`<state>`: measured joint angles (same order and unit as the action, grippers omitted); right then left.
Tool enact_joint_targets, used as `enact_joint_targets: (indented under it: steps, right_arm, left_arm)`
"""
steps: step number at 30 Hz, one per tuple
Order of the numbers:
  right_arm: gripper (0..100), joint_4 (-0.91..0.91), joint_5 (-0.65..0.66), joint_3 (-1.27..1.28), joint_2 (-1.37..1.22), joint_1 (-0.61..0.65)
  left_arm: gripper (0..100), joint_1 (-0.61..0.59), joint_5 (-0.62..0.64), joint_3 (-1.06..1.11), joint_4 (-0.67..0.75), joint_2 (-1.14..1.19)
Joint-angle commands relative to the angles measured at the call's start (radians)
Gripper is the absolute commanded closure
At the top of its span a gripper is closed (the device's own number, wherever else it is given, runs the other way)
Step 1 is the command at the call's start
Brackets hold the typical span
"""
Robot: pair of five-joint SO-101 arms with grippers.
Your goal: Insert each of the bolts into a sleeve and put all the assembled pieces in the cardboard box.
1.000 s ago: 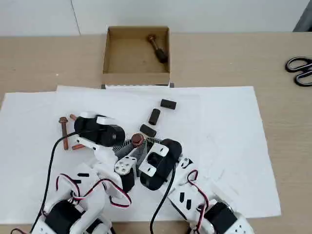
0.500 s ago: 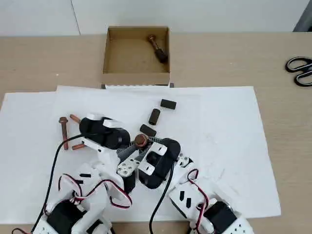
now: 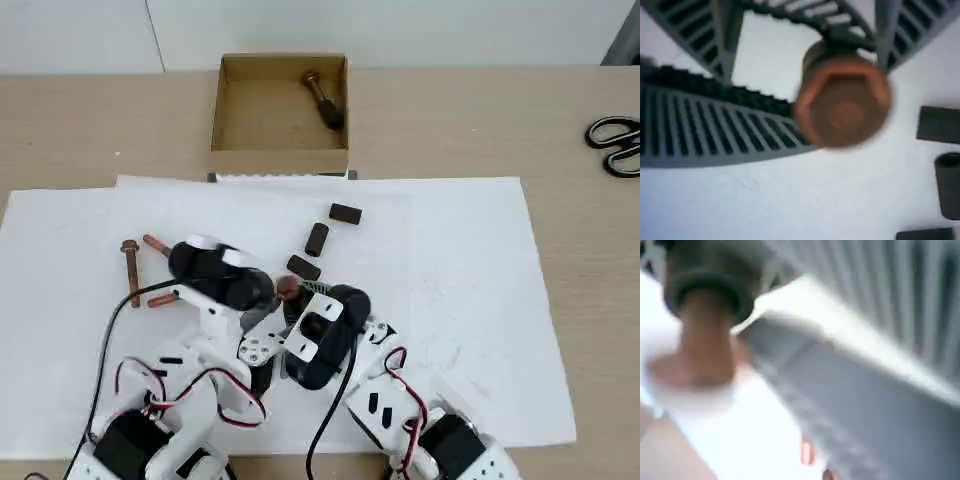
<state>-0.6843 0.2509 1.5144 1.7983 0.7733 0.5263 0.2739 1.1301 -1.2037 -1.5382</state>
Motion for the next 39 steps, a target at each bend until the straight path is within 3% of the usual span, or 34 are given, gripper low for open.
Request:
enact_joint_targets:
  steps: [1, 9, 20, 26, 31, 35, 39]
  right_arm:
    - [99.6, 0.021, 0.011, -0.017, 0.013, -0.008]
    - [99.6, 0.021, 0.011, -0.017, 0.012, -0.012]
    - [99.6, 0.027, 0.008, 0.012, 0.013, -0.154]
    - [99.6, 0.028, 0.003, 0.038, 0.015, -0.223]
    - [99.6, 0.03, -0.006, 0.038, 0.015, -0.288]
    - [99.6, 0.03, -0.146, 0.035, 0.013, -0.343]
    - [99.5, 0.021, -0.173, 0.0, 0.01, -0.386]
  left_arm:
    - [82, -0.08, -0.075, -0.022, -0.038, 0.002]
    - [83, -0.109, -0.086, -0.024, -0.031, -0.005]
    - [83, -0.109, -0.008, -0.136, -0.037, -0.006]
    - [100, -0.127, -0.008, -0.154, -0.031, -0.006]
    - [99, -0.348, 0.0, -0.12, -0.008, 0.002]
    - [99, -0.559, -0.086, 0.01, 0.129, 0.002]
    - [99, -0.629, -0.106, 0.18, 0.272, 0.002]
